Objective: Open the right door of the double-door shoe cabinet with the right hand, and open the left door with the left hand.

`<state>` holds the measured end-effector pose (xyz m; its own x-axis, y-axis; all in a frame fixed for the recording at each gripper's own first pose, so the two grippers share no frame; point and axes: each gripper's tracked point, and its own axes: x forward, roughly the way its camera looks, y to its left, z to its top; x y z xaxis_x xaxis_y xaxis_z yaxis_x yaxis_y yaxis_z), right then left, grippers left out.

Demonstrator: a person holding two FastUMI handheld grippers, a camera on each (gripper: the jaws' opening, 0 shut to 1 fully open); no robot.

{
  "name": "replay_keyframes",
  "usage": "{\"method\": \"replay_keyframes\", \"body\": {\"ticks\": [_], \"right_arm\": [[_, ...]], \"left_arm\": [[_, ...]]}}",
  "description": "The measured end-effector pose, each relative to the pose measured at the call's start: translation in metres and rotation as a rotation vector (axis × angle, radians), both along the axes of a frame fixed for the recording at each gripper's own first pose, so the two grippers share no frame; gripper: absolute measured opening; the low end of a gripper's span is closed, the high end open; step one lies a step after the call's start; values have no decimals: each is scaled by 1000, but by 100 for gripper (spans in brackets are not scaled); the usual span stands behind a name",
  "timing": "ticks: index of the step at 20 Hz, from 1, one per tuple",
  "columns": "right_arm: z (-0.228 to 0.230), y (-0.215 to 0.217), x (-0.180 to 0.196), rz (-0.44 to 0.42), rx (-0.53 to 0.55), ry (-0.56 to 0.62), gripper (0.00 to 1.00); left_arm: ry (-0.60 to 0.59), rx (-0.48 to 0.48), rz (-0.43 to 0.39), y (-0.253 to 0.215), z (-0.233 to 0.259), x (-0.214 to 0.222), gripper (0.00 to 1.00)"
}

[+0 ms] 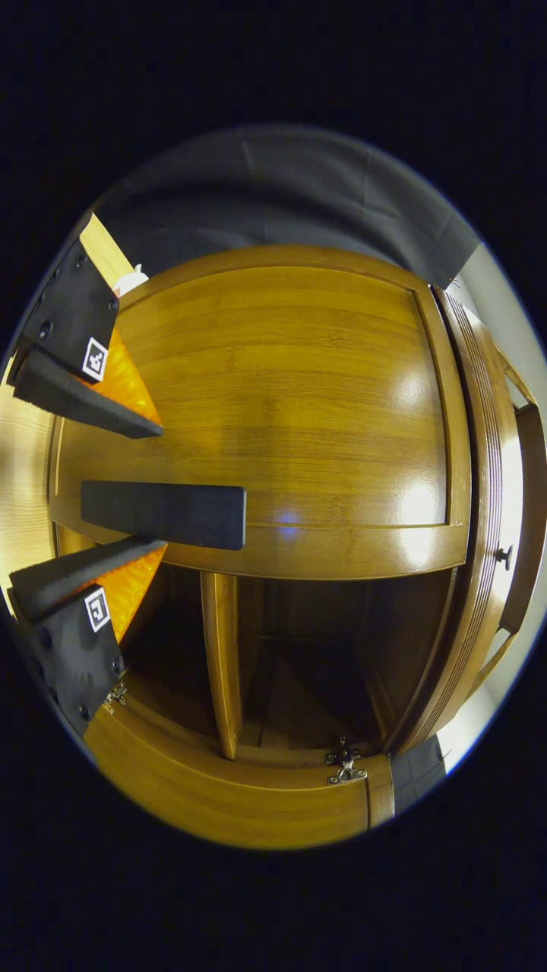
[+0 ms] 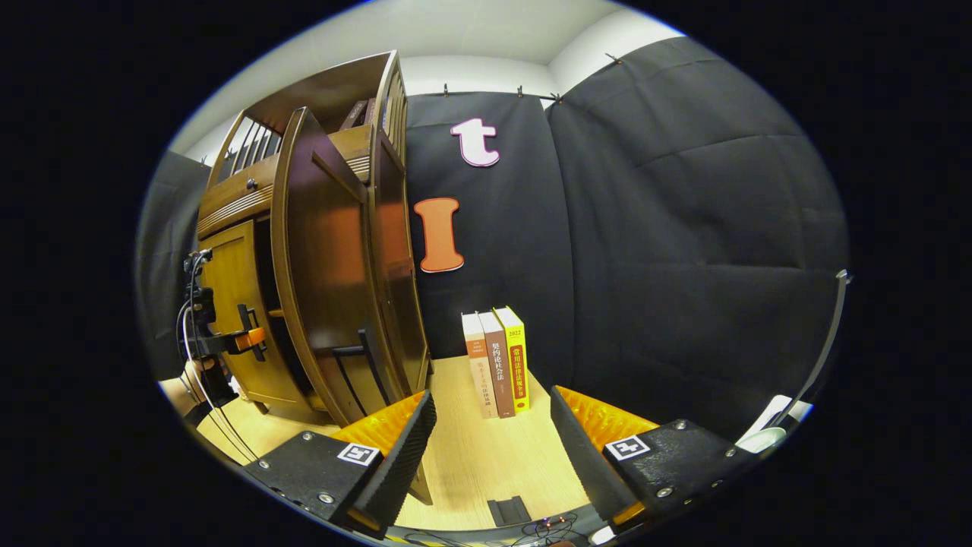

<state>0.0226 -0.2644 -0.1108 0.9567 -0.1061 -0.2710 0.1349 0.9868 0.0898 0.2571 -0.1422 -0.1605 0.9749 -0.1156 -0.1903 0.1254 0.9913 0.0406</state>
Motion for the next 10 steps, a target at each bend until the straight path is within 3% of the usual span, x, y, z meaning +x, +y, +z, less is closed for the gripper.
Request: {"method": "replay_keyframes", "body": {"ticks": [3, 5, 7, 9, 10], "right_arm": [[1, 7, 2, 4, 1, -3, 99], [1, 11, 2, 8, -1, -1, 99], [2, 14, 1, 9, -6, -1, 99], [4, 15, 0, 7, -14, -5, 99], [6, 15, 1, 6, -18, -7, 99]], "left_arm": [[4, -14, -40, -11, -2, -1, 58], [-5, 31, -34, -16, -4, 2, 42], [-9, 42, -41, -12, -2, 0, 37], [-1, -5, -47, -11, -3, -7, 34], [-5, -2, -50, -10, -4, -11, 38]]}}
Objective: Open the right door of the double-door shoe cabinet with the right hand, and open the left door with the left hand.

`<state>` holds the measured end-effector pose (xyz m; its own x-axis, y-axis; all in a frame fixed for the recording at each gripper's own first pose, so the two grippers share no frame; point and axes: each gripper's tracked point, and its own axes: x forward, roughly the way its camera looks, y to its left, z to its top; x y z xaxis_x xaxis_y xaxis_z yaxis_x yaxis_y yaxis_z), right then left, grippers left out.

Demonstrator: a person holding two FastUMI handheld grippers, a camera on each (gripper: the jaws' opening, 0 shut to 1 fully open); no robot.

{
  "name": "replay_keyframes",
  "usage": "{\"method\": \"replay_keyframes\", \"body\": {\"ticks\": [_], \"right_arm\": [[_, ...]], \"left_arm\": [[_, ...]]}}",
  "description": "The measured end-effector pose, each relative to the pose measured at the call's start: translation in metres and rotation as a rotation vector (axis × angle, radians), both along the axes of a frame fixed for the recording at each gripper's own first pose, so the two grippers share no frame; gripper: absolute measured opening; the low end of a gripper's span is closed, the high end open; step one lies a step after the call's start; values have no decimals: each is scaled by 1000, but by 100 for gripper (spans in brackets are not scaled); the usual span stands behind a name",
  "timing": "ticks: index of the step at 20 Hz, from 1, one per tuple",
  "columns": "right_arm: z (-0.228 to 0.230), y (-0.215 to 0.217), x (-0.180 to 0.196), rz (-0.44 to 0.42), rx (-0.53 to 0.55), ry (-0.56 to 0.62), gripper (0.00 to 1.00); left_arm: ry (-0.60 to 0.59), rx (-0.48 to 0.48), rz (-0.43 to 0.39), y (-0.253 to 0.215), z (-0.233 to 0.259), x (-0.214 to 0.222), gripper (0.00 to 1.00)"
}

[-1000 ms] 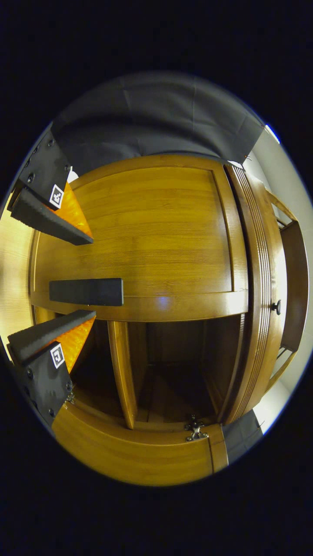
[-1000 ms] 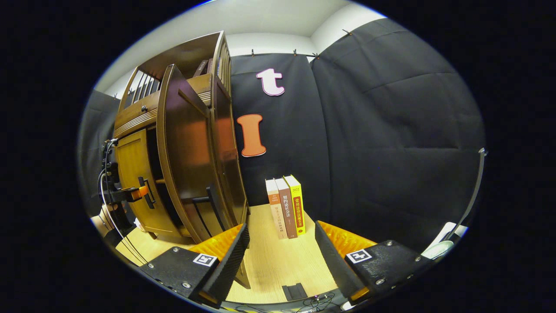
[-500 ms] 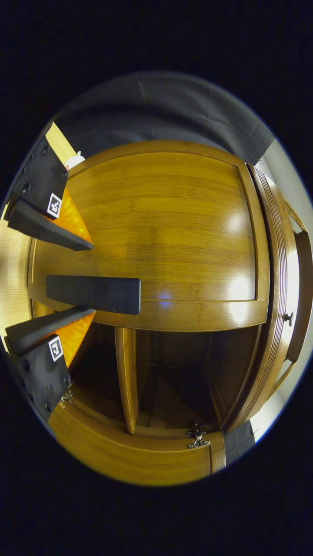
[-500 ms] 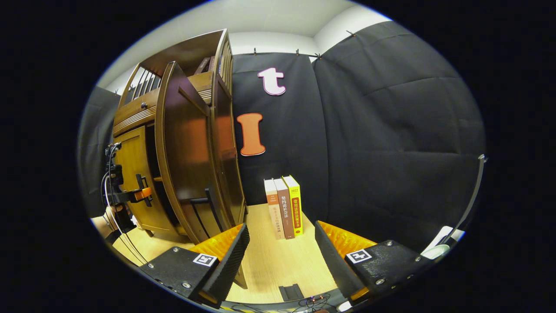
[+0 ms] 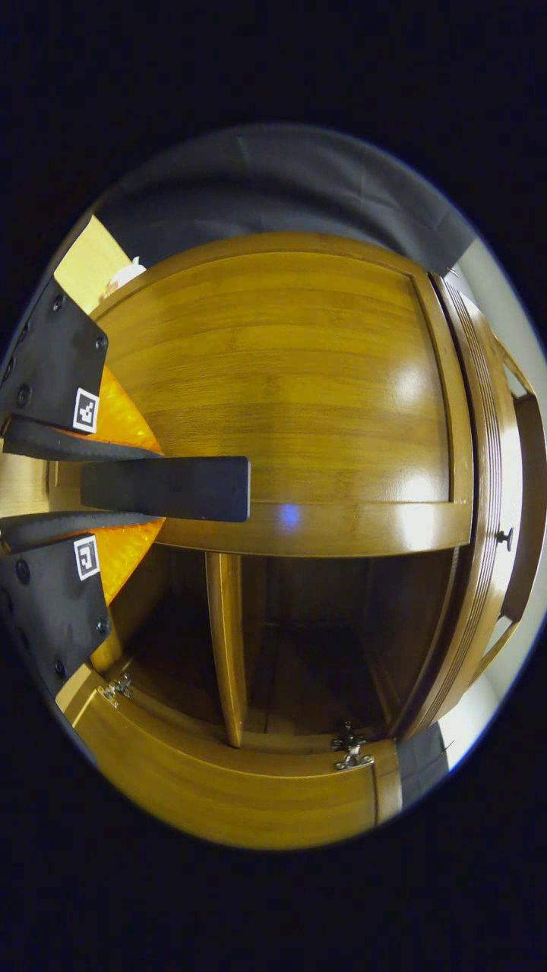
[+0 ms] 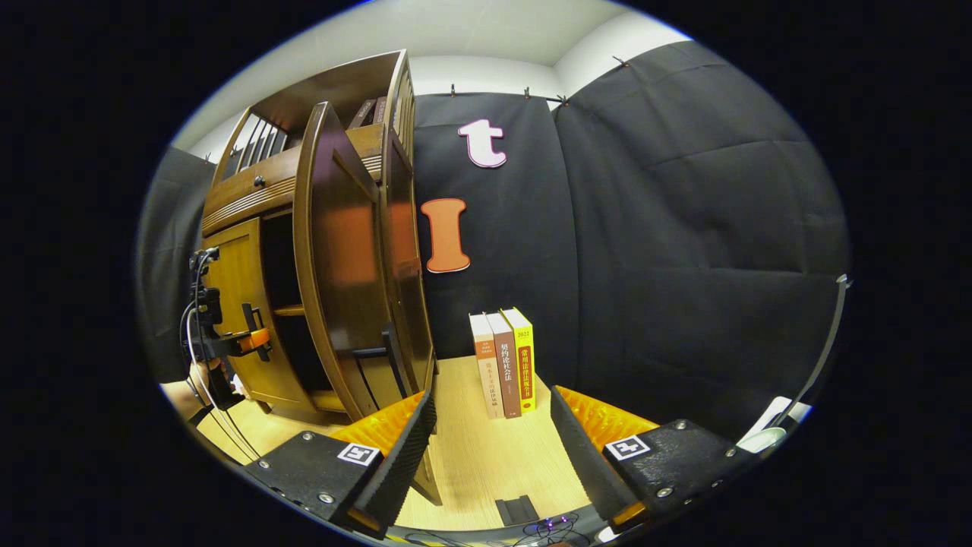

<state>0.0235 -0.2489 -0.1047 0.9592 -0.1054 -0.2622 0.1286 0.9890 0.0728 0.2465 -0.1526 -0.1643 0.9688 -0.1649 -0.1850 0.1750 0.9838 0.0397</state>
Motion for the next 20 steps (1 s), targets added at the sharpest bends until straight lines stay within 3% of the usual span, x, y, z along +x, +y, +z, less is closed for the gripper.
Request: {"method": "replay_keyframes", "body": {"ticks": [1, 3, 5, 8, 9, 13, 14, 15, 18, 19, 20], "right_arm": [[2, 1, 0, -2, -3, -3, 99], [6, 6, 1, -5, -5, -11, 99], [8, 12, 2, -7, -5, -18, 99], [11, 25, 2, 0, -12, -24, 99], [13, 30, 1, 4, -18, -28, 99], [19, 48, -1, 8, -51, -39, 99], [21, 49, -3, 0, -67, -40, 99], [22, 49, -3, -10, -81, -42, 92], [31, 53, -9, -31, -91, -54, 92], [34, 55, -10, -37, -94, -59, 99], [36, 57, -12, -41, -102, -61, 92]], "left_arm": [[-13, 30, -10, 2, 3, -7, 31], [-28, 47, -11, 4, 6, -18, 34], [-27, 19, -14, 10, 9, -33, 22], [-20, 15, -36, 21, 12, -56, 27], [-19, 15, -44, 26, 13, -64, 22], [-8, 8, -68, 47, 18, -93, 27], [-6, 6, -74, 53, 18, -100, 22], [-3, 3, -79, 59, 20, -107, 22], [4, -5, -92, 73, 23, -119, 25], [4, -4, -95, 78, 24, -123, 25], [4, -2, -97, 83, 25, -128, 22]]}}
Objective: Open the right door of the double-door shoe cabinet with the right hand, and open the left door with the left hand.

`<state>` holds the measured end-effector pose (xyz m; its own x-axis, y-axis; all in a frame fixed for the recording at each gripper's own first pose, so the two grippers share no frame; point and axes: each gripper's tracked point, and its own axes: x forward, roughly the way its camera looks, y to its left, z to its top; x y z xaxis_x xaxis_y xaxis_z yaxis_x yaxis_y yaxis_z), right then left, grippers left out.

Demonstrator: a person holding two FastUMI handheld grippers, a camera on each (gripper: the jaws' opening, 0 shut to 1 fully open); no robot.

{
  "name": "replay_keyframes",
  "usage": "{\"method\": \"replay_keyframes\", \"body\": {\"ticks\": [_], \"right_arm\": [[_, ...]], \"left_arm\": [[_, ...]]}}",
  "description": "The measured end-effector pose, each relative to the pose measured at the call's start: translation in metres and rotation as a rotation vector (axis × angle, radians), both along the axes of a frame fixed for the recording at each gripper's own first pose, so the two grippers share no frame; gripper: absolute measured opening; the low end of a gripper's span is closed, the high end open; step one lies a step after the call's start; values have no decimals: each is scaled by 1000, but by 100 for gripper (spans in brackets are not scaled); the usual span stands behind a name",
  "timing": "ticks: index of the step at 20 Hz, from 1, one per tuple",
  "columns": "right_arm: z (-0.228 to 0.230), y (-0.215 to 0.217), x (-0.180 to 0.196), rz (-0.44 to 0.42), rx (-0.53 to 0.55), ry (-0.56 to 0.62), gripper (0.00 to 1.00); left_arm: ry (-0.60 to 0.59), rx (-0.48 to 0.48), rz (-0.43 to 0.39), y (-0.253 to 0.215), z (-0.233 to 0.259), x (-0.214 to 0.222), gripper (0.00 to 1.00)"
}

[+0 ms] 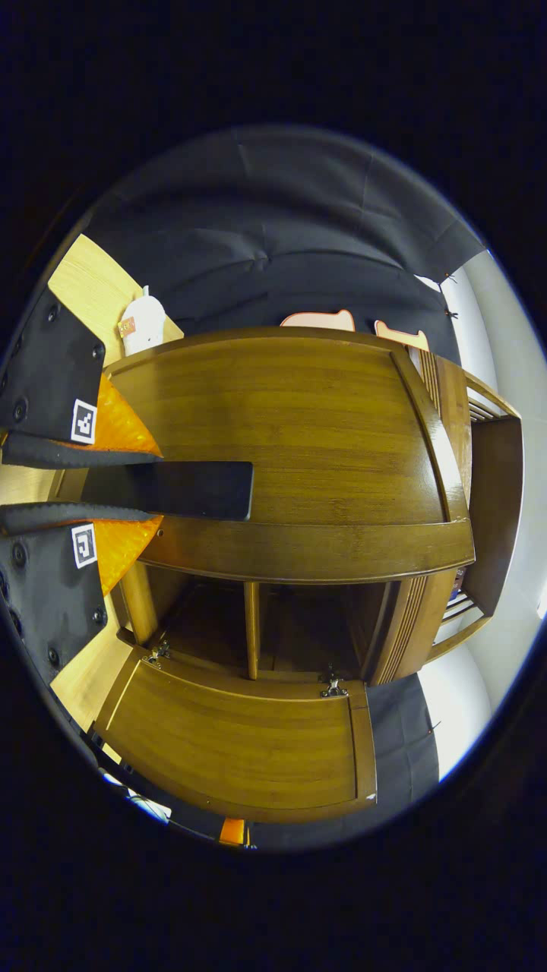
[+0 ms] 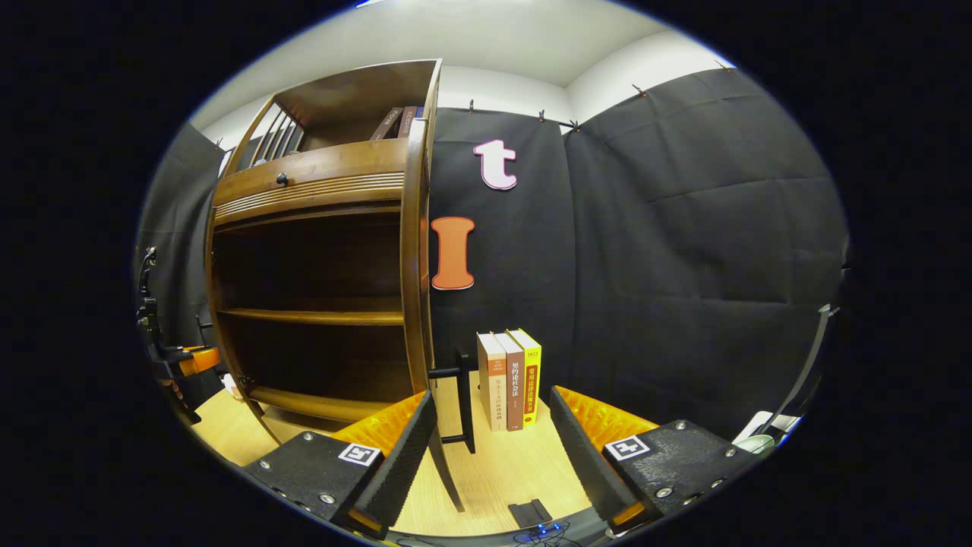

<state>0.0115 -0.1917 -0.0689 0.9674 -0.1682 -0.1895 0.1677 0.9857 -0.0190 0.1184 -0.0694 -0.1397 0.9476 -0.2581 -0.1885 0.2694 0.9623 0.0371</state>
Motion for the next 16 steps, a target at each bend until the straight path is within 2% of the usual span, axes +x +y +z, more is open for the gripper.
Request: {"method": "replay_keyframes", "body": {"ticks": [1, 2, 4, 5, 7, 8, 10, 11, 12, 13, 15, 16], "right_arm": [[2, 3, -2, -4, -10, -2, 85], [2, 7, -2, -6, -17, -4, 85], [5, 20, -5, -5, -27, -7, 98], [5, 26, -6, -5, -31, -8, 98], [5, 39, -7, -4, -34, -6, 98], [5, 48, -7, 0, -31, -5, 92], [6, 64, -4, 7, -25, -11, 92], [7, 72, -6, 10, -23, -14, 86], [6, 80, -8, 15, -23, -17, 98], [6, 87, -9, 18, -24, -18, 92], [6, 101, -9, 29, -27, -19, 92], [8, 107, -10, 34, -28, -21, 98]], "left_arm": [[1, -1, -1, 4, 1, -5, 22], [3, -4, -1, 9, 2, -8, 22], [4, -13, 1, 22, 5, -17, 25], [4, -11, 1, 28, 6, -21, 27], [3, 0, -3, 39, 8, -27, 26], [3, 1, -5, 45, 10, -30, 25], [5, -9, -6, 55, 10, -34, 23], [7, -14, -7, 61, 11, -37, 22], [10, -15, -4, 67, 12, -39, 21], [11, -16, -2, 72, 13, -41, 21], [10, -14, 0, 81, 14, -44, 21], [9, -12, 1, 85, 14, -45, 22]]}}
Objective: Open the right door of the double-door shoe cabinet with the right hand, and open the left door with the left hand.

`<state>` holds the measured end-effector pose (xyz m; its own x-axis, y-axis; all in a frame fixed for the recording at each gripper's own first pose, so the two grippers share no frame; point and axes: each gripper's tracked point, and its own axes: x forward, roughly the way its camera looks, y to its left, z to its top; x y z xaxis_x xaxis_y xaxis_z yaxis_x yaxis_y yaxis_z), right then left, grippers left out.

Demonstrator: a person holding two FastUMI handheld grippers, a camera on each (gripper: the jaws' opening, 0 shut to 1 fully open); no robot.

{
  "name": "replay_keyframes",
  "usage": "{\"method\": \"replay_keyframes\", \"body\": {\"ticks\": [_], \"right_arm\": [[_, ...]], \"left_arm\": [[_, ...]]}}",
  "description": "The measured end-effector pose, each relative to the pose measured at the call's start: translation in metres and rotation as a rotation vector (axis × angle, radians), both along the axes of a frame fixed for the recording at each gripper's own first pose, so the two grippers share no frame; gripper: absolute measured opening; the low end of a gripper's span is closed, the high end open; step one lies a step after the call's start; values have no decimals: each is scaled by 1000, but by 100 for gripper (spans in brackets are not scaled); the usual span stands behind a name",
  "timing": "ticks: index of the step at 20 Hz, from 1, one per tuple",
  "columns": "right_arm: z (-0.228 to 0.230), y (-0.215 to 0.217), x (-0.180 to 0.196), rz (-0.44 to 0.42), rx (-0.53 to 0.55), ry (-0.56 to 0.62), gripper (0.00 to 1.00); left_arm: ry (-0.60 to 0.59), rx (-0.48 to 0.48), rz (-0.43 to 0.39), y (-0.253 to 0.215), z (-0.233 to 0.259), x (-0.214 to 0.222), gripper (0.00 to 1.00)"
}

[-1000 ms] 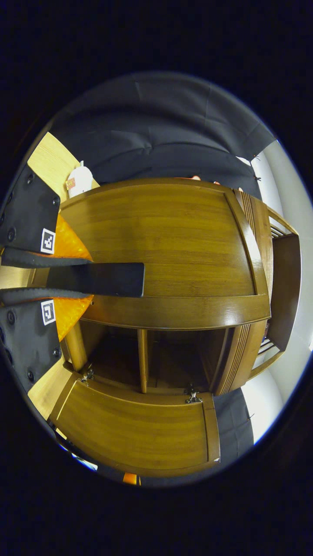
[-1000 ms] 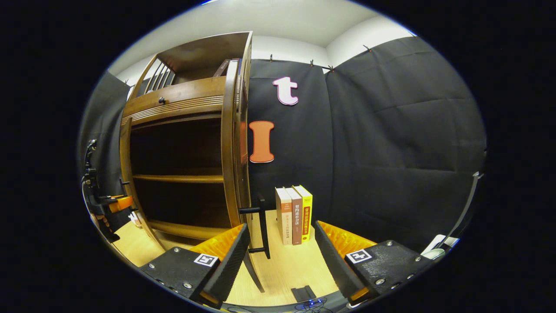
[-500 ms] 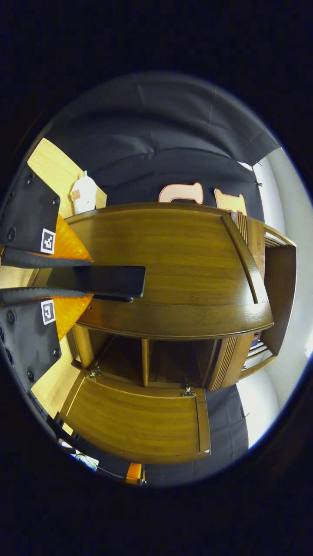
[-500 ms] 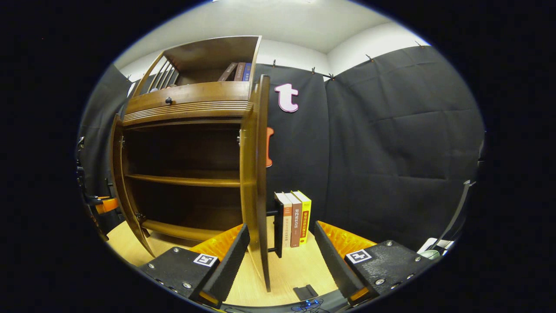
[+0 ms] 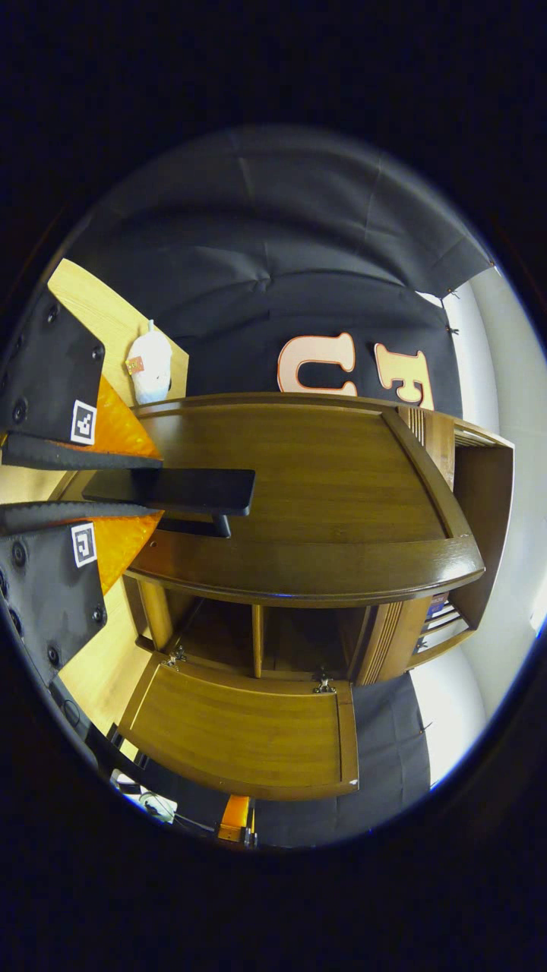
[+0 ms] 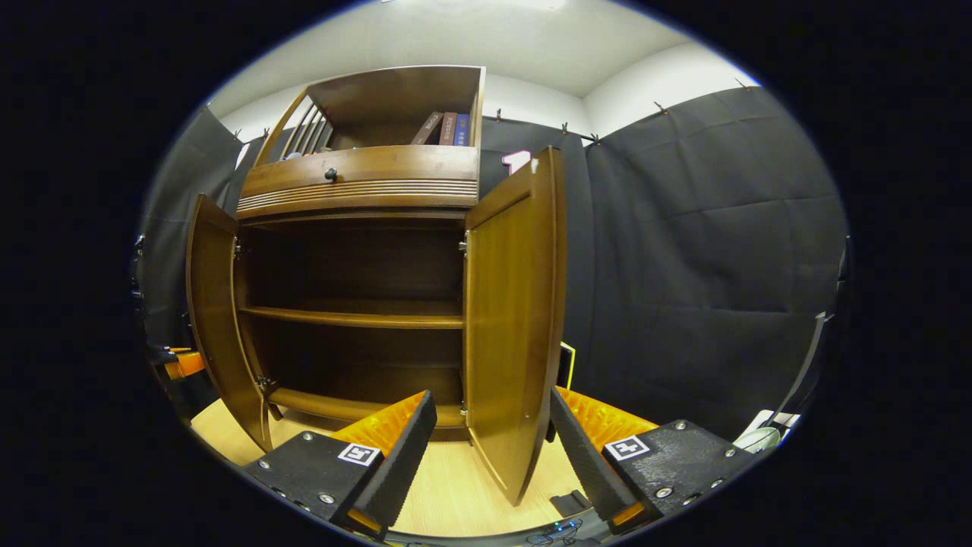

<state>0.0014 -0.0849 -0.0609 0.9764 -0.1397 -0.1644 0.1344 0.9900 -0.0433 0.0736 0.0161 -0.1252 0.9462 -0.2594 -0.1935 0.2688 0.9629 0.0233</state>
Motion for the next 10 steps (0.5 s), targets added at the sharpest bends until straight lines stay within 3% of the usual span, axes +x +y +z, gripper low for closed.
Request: {"method": "replay_keyframes", "body": {"ticks": [3, 6, 10], "right_arm": [[3, 16, 2, 16, 4, -10, 92], [6, 28, 1, 27, 9, -14, 92], [6, 45, 4, 47, 15, -12, 92]], "left_arm": [[-3, -2, 5, 12, 4, -3, 26], [-11, 23, 33, 35, 6, -7, 15], [9, -6, 20, 54, 8, -11, 17]]}}
